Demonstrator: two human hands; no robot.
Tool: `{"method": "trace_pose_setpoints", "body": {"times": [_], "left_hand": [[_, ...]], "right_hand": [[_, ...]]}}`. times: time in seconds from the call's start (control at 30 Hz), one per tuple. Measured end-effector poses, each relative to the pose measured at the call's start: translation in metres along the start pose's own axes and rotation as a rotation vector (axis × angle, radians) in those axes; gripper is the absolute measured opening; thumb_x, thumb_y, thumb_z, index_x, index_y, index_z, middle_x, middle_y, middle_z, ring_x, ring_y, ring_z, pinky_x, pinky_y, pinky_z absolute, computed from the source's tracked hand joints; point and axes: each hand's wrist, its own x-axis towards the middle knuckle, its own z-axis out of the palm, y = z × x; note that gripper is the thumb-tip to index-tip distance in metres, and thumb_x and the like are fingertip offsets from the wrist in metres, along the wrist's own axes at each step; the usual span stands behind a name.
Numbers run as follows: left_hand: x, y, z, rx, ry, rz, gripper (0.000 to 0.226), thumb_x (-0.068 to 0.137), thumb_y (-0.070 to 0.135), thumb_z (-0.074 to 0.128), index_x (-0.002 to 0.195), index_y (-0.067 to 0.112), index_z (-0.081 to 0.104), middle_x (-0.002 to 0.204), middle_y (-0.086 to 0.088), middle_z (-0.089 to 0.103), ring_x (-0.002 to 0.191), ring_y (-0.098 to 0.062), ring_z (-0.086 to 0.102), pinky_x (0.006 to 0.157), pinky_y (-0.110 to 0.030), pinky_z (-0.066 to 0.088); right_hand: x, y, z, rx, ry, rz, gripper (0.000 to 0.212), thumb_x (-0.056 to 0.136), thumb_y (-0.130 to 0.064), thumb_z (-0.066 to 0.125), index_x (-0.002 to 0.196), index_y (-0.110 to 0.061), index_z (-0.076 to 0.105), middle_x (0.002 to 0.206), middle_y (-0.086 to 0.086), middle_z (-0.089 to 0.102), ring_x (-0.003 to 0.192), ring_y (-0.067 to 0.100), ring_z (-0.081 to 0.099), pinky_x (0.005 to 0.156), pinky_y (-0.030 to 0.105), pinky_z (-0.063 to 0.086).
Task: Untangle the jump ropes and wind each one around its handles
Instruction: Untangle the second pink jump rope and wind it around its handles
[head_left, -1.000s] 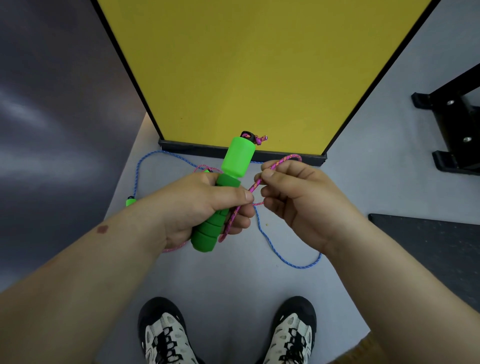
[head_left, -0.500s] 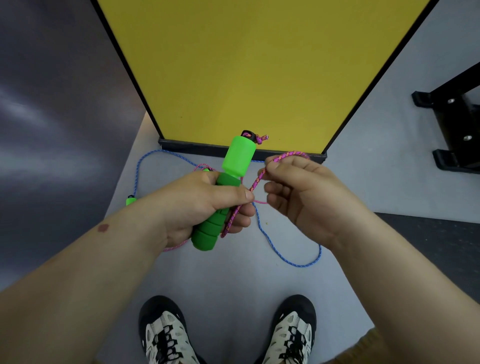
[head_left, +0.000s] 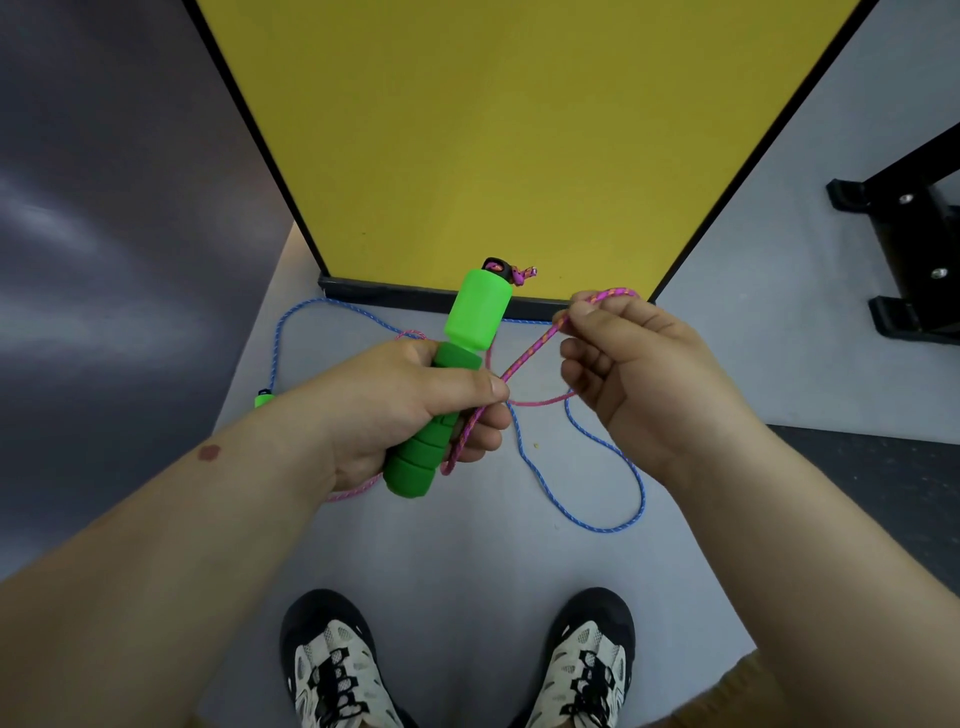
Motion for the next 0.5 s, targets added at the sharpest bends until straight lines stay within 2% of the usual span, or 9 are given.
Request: {"method": "trace_pose_setpoints", "body": {"times": [0.1,0.17,0.37,0.5], "left_hand": [[0.002,-0.001,0.0,0.001,0.008,0.006,0.009,0.094,0.014,0.067,0.088,0.008,0.066,0.079,-0.009,0.071,0.07,-0.021,0.068,0.072,-0.036,0.057],[0.002,-0.001,0.0,-0.004,0.009,0.006,0.008,0.094,0.014,0.067,0.088,0.008,0.066,0.078,-0.009,0.071,0.07,-0.021,0.068,0.072,-0.036,0.057],[0.0,0.0,0.001,-0.017,0.013,0.014,0.007,0.094,0.013,0.066,0.091,0.006,0.067,0.079,-0.01,0.071,0.068,-0.021,0.068,0.066,-0.032,0.057],[0.0,0.001,0.001,-0.008,0.015,0.016,0.01,0.094,0.014,0.066,0.096,0.004,0.068,0.079,-0.009,0.072,0.068,-0.02,0.068,0.073,-0.037,0.057]], "right_hand": [[0.001,-0.003,-0.002,0.05,0.059,-0.007,0.003,0.094,-0.012,0.067,0.092,-0.011,0.069,0.079,0.002,0.07,0.069,0.015,0.06,0.063,0.024,0.053],[0.001,-0.002,-0.002,0.055,0.052,0.007,0.003,0.094,-0.014,0.067,0.092,-0.011,0.068,0.08,0.002,0.07,0.067,0.015,0.06,0.062,0.024,0.053],[-0.007,0.006,0.005,-0.04,-0.188,0.12,0.007,0.095,-0.013,0.064,0.099,-0.008,0.066,0.083,0.005,0.07,0.064,0.011,0.061,0.059,0.023,0.053],[-0.01,0.011,0.007,-0.139,-0.3,0.13,0.008,0.093,-0.008,0.064,0.101,-0.009,0.066,0.09,0.009,0.068,0.066,0.013,0.06,0.062,0.023,0.053]]}}
